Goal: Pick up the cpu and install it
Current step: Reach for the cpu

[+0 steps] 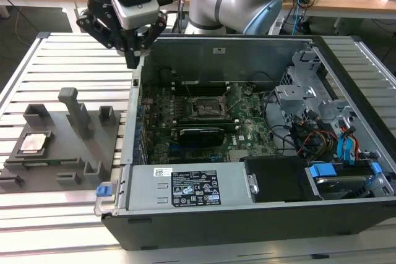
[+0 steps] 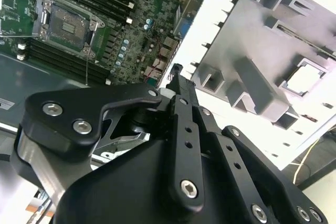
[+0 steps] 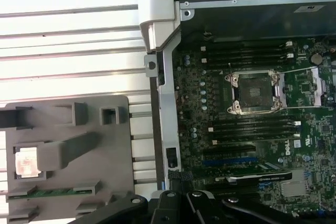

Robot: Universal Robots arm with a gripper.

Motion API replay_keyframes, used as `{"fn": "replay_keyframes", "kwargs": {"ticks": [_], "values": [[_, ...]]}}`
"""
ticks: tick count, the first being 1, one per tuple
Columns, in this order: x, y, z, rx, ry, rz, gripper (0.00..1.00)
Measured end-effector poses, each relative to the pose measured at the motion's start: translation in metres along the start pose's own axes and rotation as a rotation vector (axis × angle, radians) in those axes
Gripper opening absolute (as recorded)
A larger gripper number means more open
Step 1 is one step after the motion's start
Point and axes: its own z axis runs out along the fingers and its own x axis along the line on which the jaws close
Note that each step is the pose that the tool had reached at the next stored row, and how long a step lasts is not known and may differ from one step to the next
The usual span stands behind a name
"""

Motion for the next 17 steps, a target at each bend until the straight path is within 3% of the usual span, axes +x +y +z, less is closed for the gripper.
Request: {"fn": "replay_keyframes", "kwargs": {"ticks": [17], "values": [[0.0203,-0.0015,-0.0005,0.0,0.0,0.0,0.11]]}}
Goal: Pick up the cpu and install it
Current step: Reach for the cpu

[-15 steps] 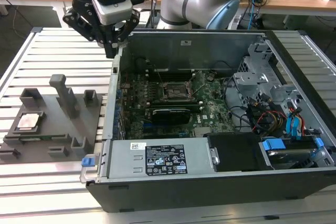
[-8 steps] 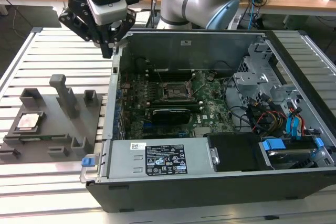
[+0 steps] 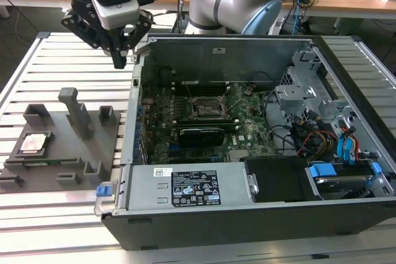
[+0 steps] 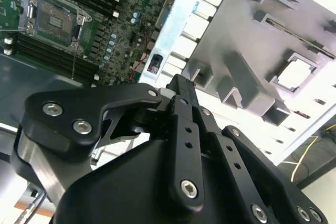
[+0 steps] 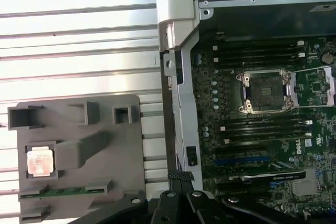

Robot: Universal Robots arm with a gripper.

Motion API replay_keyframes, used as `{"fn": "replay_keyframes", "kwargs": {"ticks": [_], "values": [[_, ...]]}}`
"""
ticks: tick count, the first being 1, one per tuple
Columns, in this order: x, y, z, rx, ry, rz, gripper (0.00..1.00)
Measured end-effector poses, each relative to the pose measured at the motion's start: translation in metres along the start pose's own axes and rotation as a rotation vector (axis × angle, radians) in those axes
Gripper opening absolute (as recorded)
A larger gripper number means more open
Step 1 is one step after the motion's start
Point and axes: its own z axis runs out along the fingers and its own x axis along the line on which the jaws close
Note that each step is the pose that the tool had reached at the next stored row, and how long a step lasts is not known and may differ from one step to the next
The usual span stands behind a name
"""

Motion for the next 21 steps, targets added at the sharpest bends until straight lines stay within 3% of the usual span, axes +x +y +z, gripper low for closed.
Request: {"fn": "replay_keyframes", "kwargs": {"ticks": [9,21], "values": [[0.012,-0.0009,-0.0003,0.0,0.0,0.0,0.11],[0.0364,-0.0027,-0.0009,0.0,0.0,0.0,0.11]]}}
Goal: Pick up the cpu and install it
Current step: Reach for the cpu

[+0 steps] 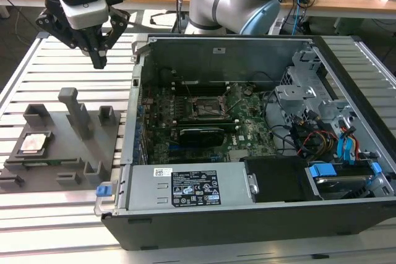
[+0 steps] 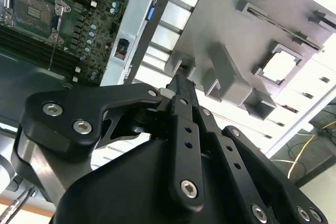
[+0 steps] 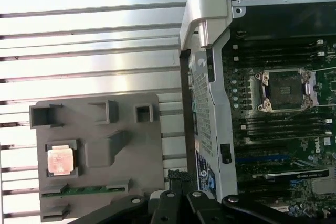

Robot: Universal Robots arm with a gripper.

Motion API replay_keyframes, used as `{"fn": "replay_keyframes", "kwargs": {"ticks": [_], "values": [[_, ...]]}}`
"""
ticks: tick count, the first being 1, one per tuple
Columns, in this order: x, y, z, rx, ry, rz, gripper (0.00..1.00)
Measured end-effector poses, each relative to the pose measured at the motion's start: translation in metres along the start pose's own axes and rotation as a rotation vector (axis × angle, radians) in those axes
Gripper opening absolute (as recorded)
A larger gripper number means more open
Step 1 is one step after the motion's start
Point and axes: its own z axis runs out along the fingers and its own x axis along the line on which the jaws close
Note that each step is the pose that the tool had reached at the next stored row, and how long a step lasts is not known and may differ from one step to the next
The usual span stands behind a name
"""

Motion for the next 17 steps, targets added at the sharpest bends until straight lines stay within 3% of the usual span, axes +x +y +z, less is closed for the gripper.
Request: {"fn": "replay_keyframes", "kwargs": {"ticks": [10,17], "values": [[0.0296,-0.0022,-0.0007,0.0,0.0,0.0,0.11],[0.0461,-0.0035,-0.001,-0.0001,0.0,0.0,0.11]]}}
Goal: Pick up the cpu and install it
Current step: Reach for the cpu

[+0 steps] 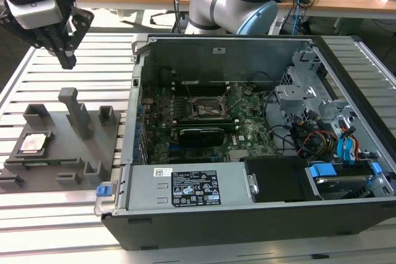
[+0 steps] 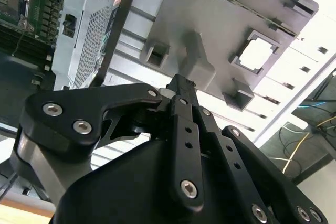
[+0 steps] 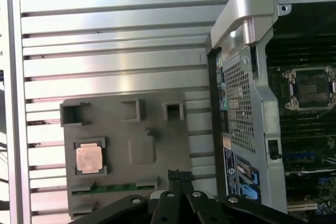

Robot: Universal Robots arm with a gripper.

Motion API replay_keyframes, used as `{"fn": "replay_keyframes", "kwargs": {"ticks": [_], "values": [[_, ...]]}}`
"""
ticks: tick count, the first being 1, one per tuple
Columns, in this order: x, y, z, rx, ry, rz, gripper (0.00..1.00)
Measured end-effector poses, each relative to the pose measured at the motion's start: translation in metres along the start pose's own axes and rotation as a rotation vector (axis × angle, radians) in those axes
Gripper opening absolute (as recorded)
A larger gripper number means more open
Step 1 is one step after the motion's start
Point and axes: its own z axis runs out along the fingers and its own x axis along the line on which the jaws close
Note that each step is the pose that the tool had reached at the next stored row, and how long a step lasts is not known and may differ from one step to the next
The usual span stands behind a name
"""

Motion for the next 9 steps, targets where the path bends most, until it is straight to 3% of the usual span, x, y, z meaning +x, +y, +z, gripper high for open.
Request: {"fn": "replay_keyframes", "kwargs": {"ticks": [2,9], "values": [[0.0074,-0.0005,-0.0002,0.0001,0.0001,0.0,0.11],[0.0199,-0.0015,-0.0005,0.0,0.0,0.0,0.11]]}}
